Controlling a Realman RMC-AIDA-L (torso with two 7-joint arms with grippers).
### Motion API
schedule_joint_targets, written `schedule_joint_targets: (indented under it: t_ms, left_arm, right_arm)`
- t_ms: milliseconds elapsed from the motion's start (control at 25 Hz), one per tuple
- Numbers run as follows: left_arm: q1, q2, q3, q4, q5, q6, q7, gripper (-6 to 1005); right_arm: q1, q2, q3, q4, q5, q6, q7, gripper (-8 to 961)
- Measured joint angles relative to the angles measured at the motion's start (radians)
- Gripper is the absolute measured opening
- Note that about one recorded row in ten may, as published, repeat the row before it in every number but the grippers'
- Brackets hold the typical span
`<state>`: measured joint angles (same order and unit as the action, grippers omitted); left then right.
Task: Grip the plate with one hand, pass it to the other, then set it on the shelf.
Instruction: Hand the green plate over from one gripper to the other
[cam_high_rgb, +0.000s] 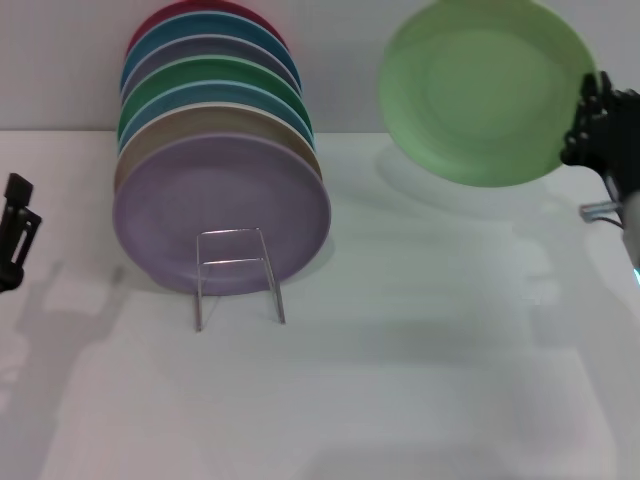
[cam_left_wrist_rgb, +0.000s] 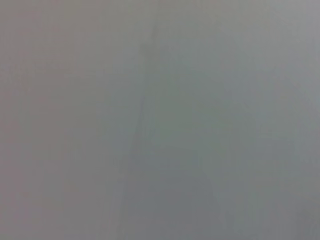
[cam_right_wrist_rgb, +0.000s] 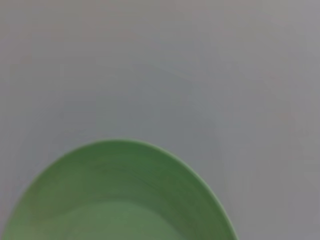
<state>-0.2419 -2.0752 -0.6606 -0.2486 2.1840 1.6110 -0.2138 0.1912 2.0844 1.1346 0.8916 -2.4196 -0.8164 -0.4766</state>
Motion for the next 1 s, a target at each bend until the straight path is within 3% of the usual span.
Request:
schedule_joint_targets:
  t_ms: [120, 200, 280, 360, 440, 480, 520, 640, 760, 1000]
  left_arm:
    - [0.007, 0.0, 0.048, -0.002, 0.0, 0.038, -0.006, 757]
    - [0.01, 0.001, 0.074, -0.005, 0.0, 0.05, -0.006, 757]
    - [0.015, 0.0, 0.17, -0.026, 0.001, 0.066, 0.001, 756]
    - [0.016, 0.0, 0.2, -0.032, 0.001, 0.066, 0.004, 756]
    - [0.016, 0.0, 0.2, -0.032, 0.001, 0.066, 0.004, 755]
    - [0.01, -0.001, 0.265, -0.038, 0.001, 0.058, 0.008, 755]
    - [0.01, -0.001, 0.265, -0.038, 0.001, 0.058, 0.008, 754]
    - [-0.011, -0.004, 0.345, -0.06, 0.001, 0.011, 0.048, 754]
    - [-0.014, -0.004, 0.361, -0.081, 0.001, -0.021, 0.081, 753]
    - [-0.025, -0.003, 0.393, -0.104, 0.0, -0.066, 0.111, 751]
  right_arm:
    - [-0.035, 0.0, -0.091, -0.073, 0.001, -0.182, 0.086, 25]
    - [-0.048, 0.001, -0.12, -0.087, 0.001, -0.226, 0.096, 25]
    - [-0.087, 0.005, -0.208, -0.121, 0.008, -0.352, 0.109, 25]
    - [-0.099, 0.006, -0.239, -0.124, 0.021, -0.384, 0.109, 25]
    - [-0.12, 0.006, -0.315, -0.126, 0.07, -0.452, 0.099, 25]
    - [-0.134, 0.006, -0.39, -0.126, 0.125, -0.512, 0.076, 25]
    - [-0.134, 0.006, -0.39, -0.126, 0.125, -0.512, 0.076, 25]
    - [-0.145, 0.006, -0.501, -0.126, 0.2, -0.583, 0.026, 26]
    - [-0.137, 0.007, -0.608, -0.127, 0.265, -0.627, -0.05, 26]
    - [-0.129, 0.007, -0.678, -0.129, 0.293, -0.646, -0.072, 26]
